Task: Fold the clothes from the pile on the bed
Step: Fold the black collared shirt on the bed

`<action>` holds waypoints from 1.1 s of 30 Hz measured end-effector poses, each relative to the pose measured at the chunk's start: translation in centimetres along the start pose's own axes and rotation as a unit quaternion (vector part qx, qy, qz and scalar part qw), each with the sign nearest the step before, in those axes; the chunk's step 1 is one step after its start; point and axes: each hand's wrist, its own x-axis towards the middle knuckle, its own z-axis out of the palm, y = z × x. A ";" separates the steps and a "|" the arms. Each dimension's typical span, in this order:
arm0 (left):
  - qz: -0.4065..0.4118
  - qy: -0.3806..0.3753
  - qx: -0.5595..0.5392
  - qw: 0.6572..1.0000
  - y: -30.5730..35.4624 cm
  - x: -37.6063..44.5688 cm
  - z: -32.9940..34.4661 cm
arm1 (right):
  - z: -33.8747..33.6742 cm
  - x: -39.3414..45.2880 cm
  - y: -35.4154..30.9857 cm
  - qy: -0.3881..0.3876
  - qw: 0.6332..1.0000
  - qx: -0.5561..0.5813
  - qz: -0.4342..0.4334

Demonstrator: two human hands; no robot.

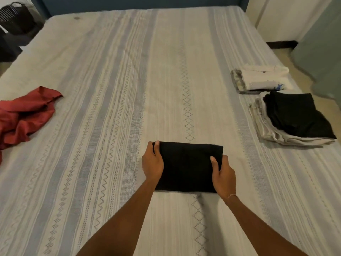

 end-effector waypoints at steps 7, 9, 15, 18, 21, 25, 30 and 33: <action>-0.032 -0.006 0.257 0.966 -2.7 3.3 3.4 | 3.6 4.6 3.3 0.041 0.977 -0.200 0.057; -0.023 0.023 0.312 0.949 -3.6 2.9 4.1 | 4.0 4.4 3.4 0.079 0.973 -0.212 0.050; 0.330 -0.078 0.367 0.866 -5.2 1.0 5.3 | 6.4 3.1 1.6 0.001 0.932 -0.316 -0.176; 0.279 -0.154 0.394 0.862 -6.6 0.8 5.0 | 7.0 3.2 3.1 -0.083 0.913 -0.364 -0.164; 0.211 -0.146 0.401 0.879 -7.7 0.8 4.8 | 7.4 3.7 4.1 -0.090 0.909 -0.387 -0.126; 0.176 -0.134 0.399 0.890 -7.9 0.9 5.1 | 8.0 3.9 4.0 -0.071 0.907 -0.409 -0.065; 0.170 -0.133 0.405 0.889 -8.0 1.1 5.4 | 8.0 3.9 3.9 -0.095 0.908 -0.404 -0.059; 0.126 -0.086 0.409 0.900 -7.3 0.5 5.1 | 7.7 3.9 3.1 -0.109 0.903 -0.412 -0.055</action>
